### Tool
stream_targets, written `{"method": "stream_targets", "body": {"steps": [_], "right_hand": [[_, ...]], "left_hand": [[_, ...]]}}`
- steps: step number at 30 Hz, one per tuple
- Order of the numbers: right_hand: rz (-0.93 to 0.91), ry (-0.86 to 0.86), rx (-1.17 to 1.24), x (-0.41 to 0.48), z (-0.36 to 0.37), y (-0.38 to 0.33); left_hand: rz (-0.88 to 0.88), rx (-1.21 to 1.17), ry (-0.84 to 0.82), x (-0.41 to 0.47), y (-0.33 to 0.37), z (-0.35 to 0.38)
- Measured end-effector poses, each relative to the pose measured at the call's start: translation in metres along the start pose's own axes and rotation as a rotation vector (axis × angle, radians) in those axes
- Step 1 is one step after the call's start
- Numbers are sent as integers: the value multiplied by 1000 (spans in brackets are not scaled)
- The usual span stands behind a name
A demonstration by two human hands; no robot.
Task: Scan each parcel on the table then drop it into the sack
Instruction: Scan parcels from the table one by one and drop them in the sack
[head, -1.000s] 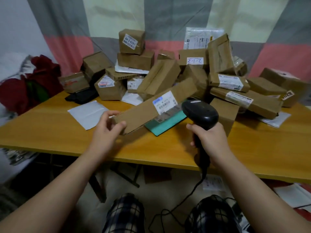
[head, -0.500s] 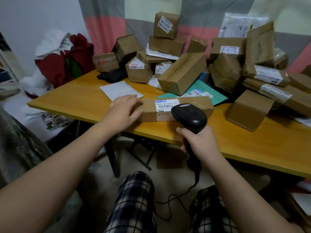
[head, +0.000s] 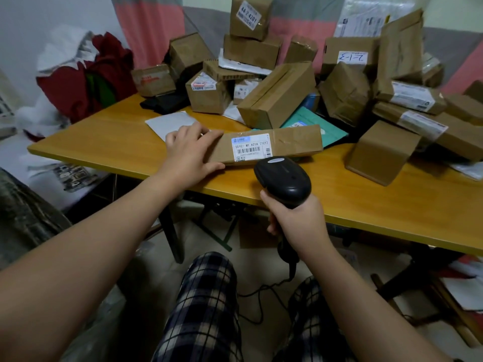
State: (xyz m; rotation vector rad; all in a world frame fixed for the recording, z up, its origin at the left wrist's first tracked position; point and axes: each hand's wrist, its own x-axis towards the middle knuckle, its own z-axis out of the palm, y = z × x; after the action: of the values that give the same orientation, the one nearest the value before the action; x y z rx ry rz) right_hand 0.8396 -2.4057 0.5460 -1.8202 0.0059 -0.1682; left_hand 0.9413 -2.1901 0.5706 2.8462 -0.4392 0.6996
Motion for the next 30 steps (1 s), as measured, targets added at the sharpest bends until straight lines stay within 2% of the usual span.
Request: {"method": "stream_targets", "body": {"steps": [11,16,18,21,26,30], "right_hand": [[-16,-16,-4,-3,-1,3],[-31,-58,16,-6,3,1],[-49,-91,44,-8,9,-3],[-66,-171,80,-9,27,-13],[-141,-401,94,-14,93,-30],[-226,-631,20,-28,159,-40]], "left_hand": [[-4,1,7,2,2,1],[58,-6,125,-23,1,-9],[30,-38,175,-44,-4,-16],[-83,-63,217,-87,-18,-31],[-378,-108,269,-182,-60,-54],[-707,-132,384,-262,-93,-71]]}}
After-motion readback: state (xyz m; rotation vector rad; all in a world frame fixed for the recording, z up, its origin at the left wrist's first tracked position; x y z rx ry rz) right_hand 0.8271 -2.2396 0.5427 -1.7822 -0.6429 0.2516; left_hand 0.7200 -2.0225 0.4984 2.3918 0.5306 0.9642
